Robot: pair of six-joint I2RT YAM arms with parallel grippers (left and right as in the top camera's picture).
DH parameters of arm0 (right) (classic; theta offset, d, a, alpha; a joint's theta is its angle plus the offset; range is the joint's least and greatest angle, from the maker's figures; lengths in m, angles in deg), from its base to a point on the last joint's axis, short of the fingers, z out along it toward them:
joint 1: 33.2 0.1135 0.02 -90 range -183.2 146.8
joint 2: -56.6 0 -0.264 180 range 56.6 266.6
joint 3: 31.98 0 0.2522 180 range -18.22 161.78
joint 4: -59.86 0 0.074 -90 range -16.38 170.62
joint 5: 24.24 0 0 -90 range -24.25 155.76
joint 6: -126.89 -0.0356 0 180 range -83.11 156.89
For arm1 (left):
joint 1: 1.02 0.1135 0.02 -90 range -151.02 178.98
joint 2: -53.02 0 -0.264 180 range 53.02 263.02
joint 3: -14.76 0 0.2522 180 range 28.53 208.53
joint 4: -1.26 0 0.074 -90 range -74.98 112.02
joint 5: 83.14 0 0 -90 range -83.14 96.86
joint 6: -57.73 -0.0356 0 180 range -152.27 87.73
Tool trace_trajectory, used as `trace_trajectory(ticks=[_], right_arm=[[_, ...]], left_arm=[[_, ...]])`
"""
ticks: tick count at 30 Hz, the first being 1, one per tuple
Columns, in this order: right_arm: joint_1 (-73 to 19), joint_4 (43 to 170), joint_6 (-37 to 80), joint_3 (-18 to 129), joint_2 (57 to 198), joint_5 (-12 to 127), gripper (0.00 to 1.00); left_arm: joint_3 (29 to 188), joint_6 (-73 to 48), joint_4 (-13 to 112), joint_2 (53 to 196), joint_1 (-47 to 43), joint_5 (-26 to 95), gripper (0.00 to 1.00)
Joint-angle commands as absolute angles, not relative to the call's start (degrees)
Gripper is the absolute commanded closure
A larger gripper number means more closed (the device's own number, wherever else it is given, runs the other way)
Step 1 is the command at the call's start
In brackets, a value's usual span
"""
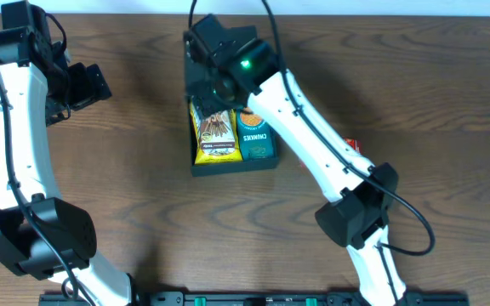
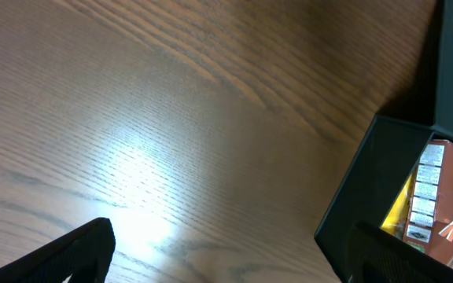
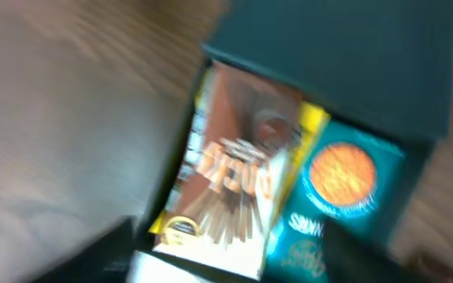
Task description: Pack container
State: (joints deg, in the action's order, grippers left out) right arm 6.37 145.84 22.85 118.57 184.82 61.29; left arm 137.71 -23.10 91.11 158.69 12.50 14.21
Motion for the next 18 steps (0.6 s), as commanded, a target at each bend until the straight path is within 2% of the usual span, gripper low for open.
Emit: trace_trajectory(ticks=[1,5,10,18], right_arm=[[2.31,144.20,28.99,118.35,186.18,44.72,0.99],[-2.17,143.24,32.11,116.58,187.82,32.59,0.98],[-6.61,142.63,41.86,112.95,190.09,12.26,0.99],[-6.78,141.71,51.15,105.15,192.37,-3.13,0.99]], left_arm=[[137.65,-22.81,91.44,158.66,12.83,14.43,0.05],[137.65,-22.83,91.46,158.66,12.85,14.43,0.05],[137.65,-22.83,91.24,158.66,12.85,14.45,0.05],[137.65,-22.81,91.00,158.66,12.83,14.47,0.05]])
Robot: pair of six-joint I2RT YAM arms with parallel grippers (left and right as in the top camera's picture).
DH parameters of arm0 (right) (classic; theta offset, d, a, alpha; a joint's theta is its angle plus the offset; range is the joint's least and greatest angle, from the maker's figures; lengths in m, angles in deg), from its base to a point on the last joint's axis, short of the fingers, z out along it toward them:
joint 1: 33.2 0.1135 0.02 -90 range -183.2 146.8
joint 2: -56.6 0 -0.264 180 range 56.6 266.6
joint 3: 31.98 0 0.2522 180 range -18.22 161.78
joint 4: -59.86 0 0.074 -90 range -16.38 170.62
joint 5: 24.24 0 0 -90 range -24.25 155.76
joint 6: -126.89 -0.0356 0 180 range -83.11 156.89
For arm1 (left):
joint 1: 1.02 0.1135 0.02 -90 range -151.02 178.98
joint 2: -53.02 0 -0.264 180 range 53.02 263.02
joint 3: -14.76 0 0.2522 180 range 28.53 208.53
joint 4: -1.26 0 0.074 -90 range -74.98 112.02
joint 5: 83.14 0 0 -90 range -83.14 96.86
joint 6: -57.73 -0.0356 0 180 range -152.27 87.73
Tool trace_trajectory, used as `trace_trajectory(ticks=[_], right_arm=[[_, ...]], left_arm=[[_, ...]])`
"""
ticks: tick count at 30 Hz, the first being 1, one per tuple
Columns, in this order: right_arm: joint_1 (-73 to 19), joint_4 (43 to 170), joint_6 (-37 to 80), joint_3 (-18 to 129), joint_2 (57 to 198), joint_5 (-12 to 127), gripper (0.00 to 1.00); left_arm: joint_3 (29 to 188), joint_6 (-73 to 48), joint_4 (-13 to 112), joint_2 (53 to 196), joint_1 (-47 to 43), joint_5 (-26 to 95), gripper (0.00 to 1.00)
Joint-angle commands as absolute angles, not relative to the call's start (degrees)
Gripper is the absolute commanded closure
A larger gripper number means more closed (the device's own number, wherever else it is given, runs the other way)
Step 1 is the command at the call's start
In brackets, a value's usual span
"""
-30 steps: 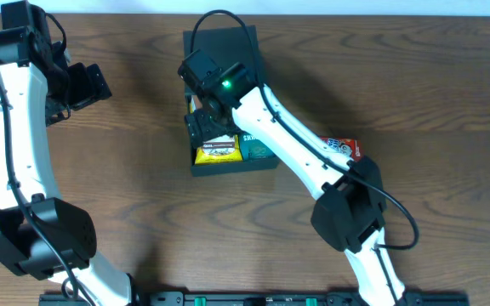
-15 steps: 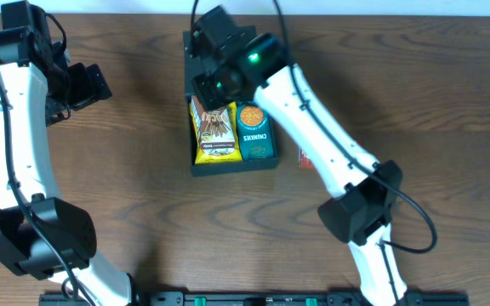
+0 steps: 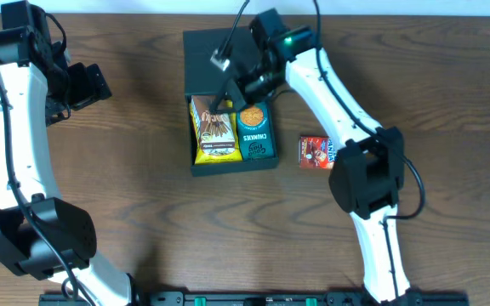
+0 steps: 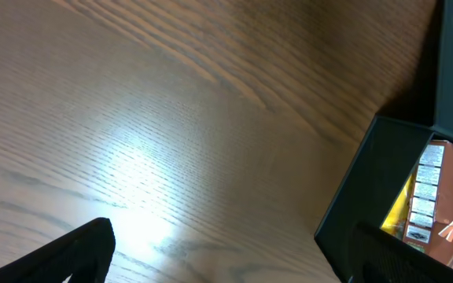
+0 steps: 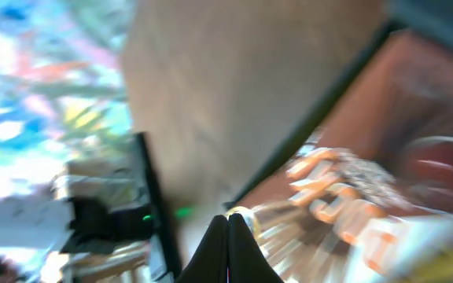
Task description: Pack container
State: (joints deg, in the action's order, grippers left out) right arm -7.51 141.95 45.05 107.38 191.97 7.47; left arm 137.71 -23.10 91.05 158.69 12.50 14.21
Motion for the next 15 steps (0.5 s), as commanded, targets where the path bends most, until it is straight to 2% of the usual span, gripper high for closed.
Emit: trace_trajectory(ticks=[1,6,15], right_arm=[[-6.57,141.45,51.15,104.08,192.37,-3.04,0.98],[-5.34,136.73,51.26,97.83,192.37,-3.04,0.99],[-4.62,123.11,43.59,88.47,192.39,1.97,0.99]], left_arm=[[137.65,-22.81,90.94,158.66,12.83,14.47,0.05],[137.65,-22.81,90.81,158.66,12.83,14.69,0.05],[137.65,-22.83,90.87,158.66,12.83,15.94,0.05]])
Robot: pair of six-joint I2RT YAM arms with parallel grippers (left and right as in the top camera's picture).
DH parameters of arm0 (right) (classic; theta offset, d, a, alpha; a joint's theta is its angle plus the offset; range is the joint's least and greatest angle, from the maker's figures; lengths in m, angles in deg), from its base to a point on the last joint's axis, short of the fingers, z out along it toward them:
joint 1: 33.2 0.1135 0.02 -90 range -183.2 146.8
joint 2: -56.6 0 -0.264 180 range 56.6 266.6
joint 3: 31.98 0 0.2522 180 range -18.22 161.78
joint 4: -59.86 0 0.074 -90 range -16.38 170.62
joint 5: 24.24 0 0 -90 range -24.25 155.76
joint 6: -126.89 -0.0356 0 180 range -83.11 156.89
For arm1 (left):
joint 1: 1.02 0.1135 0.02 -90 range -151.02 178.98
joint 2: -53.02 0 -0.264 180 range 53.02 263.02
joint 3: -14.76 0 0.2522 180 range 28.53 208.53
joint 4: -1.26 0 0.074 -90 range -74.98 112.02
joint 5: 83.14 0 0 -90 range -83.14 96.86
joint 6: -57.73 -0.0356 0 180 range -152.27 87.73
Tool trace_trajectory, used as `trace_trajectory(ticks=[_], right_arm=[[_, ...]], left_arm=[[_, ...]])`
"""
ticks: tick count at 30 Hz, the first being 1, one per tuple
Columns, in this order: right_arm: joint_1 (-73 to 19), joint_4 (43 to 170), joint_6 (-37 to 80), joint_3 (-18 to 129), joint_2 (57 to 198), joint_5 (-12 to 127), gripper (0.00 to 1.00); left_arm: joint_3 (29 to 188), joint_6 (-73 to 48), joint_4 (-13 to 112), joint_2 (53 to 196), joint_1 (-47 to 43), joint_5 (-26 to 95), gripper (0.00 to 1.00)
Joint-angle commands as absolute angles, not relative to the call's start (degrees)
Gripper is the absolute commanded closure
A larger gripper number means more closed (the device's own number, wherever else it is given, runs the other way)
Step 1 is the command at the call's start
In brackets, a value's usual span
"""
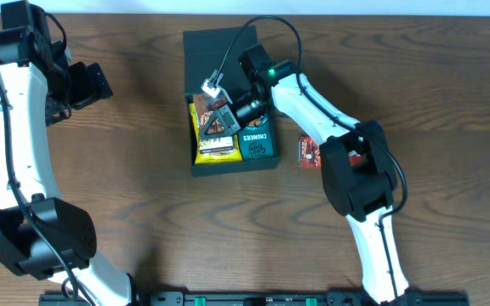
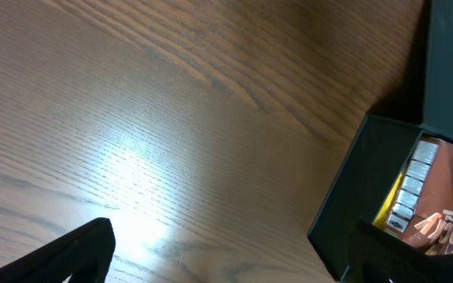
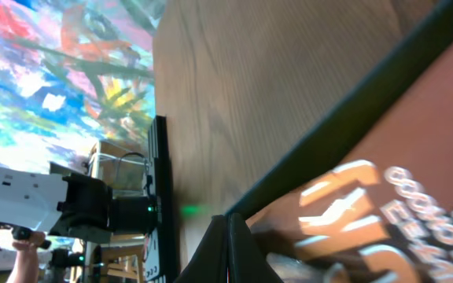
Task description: Pack container
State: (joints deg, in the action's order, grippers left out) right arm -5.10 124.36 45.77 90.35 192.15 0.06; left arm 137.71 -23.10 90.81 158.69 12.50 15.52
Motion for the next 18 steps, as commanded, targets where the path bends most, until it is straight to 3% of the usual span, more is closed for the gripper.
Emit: trace_trajectory(ticks=[1,11,18], right_arm=[[-4.60,122.24,42.89,87.73,192.39,2.14,0.99],[-4.62,120.34,41.34,86.44,192.39,3.58,0.99],[-4.90,119.68,39.59,90.74,192.32,-6.65,0.98]], left_arm=[[137.65,-22.81,90.87,158.66,12.83,15.94,0.05],[137.65,-22.81,90.87,158.66,12.76,17.47,0.05],[137.65,-22.38,90.78,158.66,11.21,17.64,0.05]])
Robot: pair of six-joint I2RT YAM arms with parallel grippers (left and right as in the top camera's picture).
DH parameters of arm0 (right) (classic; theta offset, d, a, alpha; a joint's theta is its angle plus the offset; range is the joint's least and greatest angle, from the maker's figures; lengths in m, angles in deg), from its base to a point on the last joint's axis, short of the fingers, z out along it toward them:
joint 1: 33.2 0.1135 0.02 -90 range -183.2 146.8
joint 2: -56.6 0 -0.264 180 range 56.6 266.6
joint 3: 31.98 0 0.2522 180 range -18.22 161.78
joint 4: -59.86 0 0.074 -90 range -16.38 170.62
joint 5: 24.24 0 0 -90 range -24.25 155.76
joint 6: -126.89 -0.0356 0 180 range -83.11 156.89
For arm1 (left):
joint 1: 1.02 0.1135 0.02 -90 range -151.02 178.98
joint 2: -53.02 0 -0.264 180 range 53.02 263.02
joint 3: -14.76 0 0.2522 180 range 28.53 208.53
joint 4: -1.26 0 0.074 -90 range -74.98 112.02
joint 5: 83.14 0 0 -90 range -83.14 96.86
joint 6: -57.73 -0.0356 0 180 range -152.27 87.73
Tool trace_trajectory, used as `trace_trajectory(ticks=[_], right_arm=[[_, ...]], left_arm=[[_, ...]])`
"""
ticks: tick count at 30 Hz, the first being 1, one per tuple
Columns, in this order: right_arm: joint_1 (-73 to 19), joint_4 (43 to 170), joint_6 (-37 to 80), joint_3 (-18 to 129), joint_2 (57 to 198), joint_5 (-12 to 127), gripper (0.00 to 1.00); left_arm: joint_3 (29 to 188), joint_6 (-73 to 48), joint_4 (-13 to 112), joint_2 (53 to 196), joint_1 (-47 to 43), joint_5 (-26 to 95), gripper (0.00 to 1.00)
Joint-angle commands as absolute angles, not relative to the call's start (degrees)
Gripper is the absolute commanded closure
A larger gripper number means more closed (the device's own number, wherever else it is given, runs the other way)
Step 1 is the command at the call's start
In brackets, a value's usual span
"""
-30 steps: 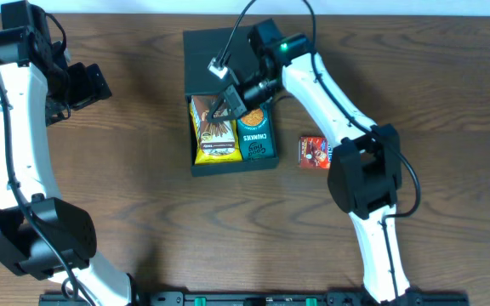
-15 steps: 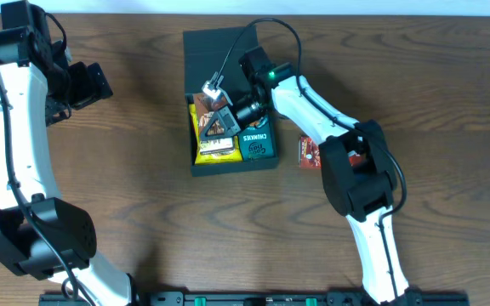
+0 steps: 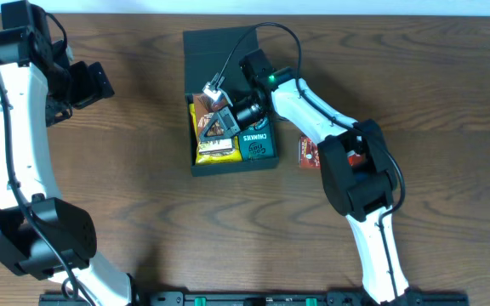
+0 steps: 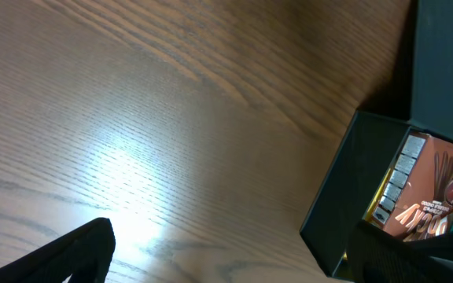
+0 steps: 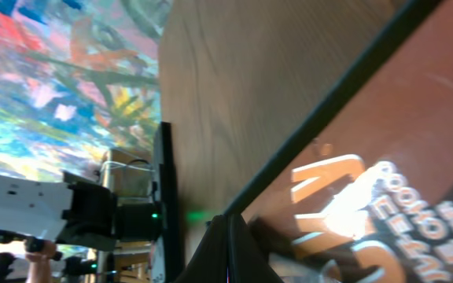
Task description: Pack container
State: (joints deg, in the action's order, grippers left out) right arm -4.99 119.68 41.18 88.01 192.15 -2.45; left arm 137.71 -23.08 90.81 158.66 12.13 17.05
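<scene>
The black container (image 3: 228,167) lies mid-table with its lid (image 3: 215,51) flat open behind it. Inside are a brown-and-yellow stick-snack box (image 3: 208,143) on the left and a teal box (image 3: 256,140) on the right. My right gripper (image 3: 217,125) is shut, empty, and lies sideways with its tips against the brown box (image 5: 384,157), close to the container's rim (image 5: 329,102). My left gripper (image 3: 76,85) hangs open far to the left. Its wrist view shows bare wood between the fingers, with the container (image 4: 336,204) at the right edge.
A small red packet (image 3: 308,151) lies on the table just right of the container, partly under my right arm. The wooden table (image 3: 126,187) spreads wide to the left and front. My right arm's cable loops over the lid.
My shut right gripper has shifted slightly down along the brown box, which now leans a little. The container has shifted a little in the left wrist view. The left arm has not moved.
At first my right arm reached over the container from the front right, covering most of the red packet. Then its gripper stood shut over the lid's edge, the packet in plain sight. After that the shut tips lay on the brown box, where they still are.
</scene>
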Motion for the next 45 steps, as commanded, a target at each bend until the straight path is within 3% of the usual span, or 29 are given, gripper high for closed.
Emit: trace_trajectory(ticks=[1,11,19,25,45], right_arm=[[-5.10,119.99,39.43,91.92,192.23,-7.04,0.98],[-9.21,125.34,39.48,102.50,191.91,-3.96,0.99],[-10.15,124.05,40.79,94.44,191.99,-1.79,0.99],[-7.05,117.98,38.47,88.47,191.99,-2.19,0.99],[-4.77,117.76,36.03,87.92,197.44,3.87,0.99]], left_arm=[[137.65,-22.35,90.68,158.66,10.60,17.95,0.05],[137.62,-21.41,89.21,158.66,4.78,18.52,0.05],[136.51,-19.86,85.98,158.66,1.53,19.09,0.05],[135.02,-19.36,81.19,158.66,2.95,28.38,0.05],[135.02,-19.84,83.35,158.66,3.56,30.69,0.05]])
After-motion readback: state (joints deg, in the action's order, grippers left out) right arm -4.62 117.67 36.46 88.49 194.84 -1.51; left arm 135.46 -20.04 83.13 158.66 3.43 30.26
